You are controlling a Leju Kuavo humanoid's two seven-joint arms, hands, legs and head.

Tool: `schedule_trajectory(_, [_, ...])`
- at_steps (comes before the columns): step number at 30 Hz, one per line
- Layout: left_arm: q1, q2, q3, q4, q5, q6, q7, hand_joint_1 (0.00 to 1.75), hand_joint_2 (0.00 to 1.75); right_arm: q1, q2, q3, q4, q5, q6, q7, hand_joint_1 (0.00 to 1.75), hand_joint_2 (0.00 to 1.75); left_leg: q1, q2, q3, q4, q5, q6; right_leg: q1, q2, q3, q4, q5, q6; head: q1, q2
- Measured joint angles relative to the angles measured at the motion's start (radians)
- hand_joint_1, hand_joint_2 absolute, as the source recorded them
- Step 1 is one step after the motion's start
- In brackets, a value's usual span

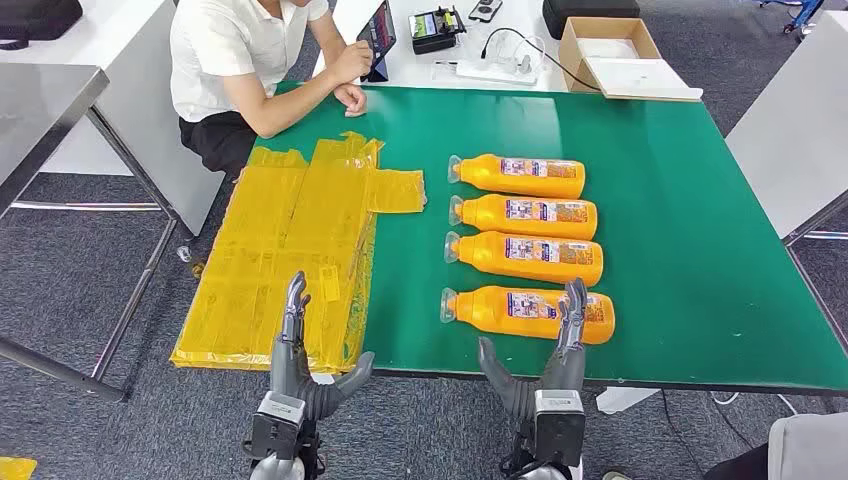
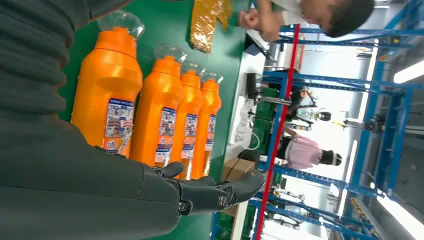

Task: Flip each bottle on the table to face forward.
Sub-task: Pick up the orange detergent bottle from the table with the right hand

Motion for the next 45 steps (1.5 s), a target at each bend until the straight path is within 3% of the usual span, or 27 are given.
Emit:
schedule_trajectory(2, [0.001,0.001,0.0,0.0,0.0,0.0,0.0,0.0,1.75,-0.001,-0.002,0.0,0.001,0.009,0.004,0.008,0.0,1.75,0.0,0.0,0.0,0.0,0.0,0.0,0.0,0.0,0.0,0.0,0.0,0.0,0.0,0.0])
schedule_trajectory(6, [0.003,0.004,-0.001,0.0,0.001,0.001,0.0,0.0,1.75,-0.008,-0.014,0.0,0.01,0.049,0.025,0.051,0.0,0.0,0.0,0.0,0.0,0.0,0.0,0.0,0.0,0.0,0.0,0.0,0.0,0.0,0.0,0.0])
schedule_trajectory(7, [0.003,0.004,-0.002,0.0,0.001,0.001,0.0,0.0,1.75,-0.011,-0.018,0.0,0.014,0.071,0.029,0.07,0.0,0.0,0.0,0.0,0.0,0.0,0.0,0.0,0.0,0.0,0.0,0.0,0.0,0.0,0.0,0.0])
schedule_trajectory(11, [0.004,0.006,-0.011,0.0,0.001,0.002,0.0,0.0,1.75,-0.026,-0.047,0.001,0.045,0.24,0.013,0.157,0.0,1.75,0.0,0.0,0.0,0.0,0.0,0.0,0.0,0.0,0.0,0.0,0.0,0.0,0.0,0.0])
schedule_trajectory(15, [0.006,0.011,-0.021,0.0,-0.007,-0.005,0.002,0.0,1.75,-0.039,-0.094,-0.006,0.075,0.389,0.011,0.238,0.0,1.75,0.0,0.0,0.0,0.0,0.0,0.0,0.0,0.0,0.0,0.0,0.0,0.0,0.0,0.0])
schedule_trajectory(20, [0.007,0.015,-0.032,0.0,-0.012,-0.034,0.006,0.0,1.75,-0.063,-0.153,-0.036,0.115,0.541,0.074,0.348,0.0,1.75,0.0,0.0,0.0,0.0,0.0,0.0,0.0,0.0,0.0,0.0,0.0,0.0,0.0,0.0])
schedule_trajectory(30, [-0.001,0.015,-0.038,0.002,-0.013,-0.095,0.009,0.0,1.75,-0.117,-0.237,-0.055,0.22,0.699,0.209,0.494,0.0,1.75,0.0,0.0,0.0,0.0,0.0,0.0,0.0,0.0,0.0,0.0,0.0,0.0,0.0,0.0])
schedule_trajectory(45, [-0.004,0.007,-0.038,0.007,-0.038,-0.116,0.026,0.0,1.75,-0.188,-0.307,-0.042,0.28,1.055,0.203,0.711,0.0,1.75,0.0,0.0,0.0,0.0,0.0,0.001,0.0,0.0,0.0,0.0,0.0,0.0,0.0,0.0])
